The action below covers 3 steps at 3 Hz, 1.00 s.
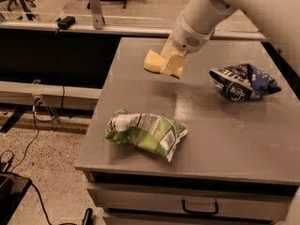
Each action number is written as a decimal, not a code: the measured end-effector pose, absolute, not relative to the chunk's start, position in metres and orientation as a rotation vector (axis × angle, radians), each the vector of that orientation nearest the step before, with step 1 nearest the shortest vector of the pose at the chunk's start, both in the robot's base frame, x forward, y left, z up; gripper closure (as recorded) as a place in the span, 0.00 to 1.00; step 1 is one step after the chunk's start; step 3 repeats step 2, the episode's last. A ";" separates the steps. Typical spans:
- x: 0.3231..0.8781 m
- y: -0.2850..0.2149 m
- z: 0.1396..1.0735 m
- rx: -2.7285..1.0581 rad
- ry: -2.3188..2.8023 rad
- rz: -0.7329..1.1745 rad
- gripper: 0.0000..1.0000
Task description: Pick sponge
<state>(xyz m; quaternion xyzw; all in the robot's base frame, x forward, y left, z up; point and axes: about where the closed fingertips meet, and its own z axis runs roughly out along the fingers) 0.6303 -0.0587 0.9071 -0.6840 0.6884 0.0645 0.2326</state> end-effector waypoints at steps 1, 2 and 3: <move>0.628 -0.064 0.929 -1.877 1.820 0.220 1.00; 0.629 -0.063 0.934 -1.874 1.808 0.223 1.00; 0.629 -0.063 0.934 -1.874 1.808 0.223 1.00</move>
Offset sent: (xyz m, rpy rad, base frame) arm -0.0017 -0.0046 0.0201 0.0493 -0.0177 0.0359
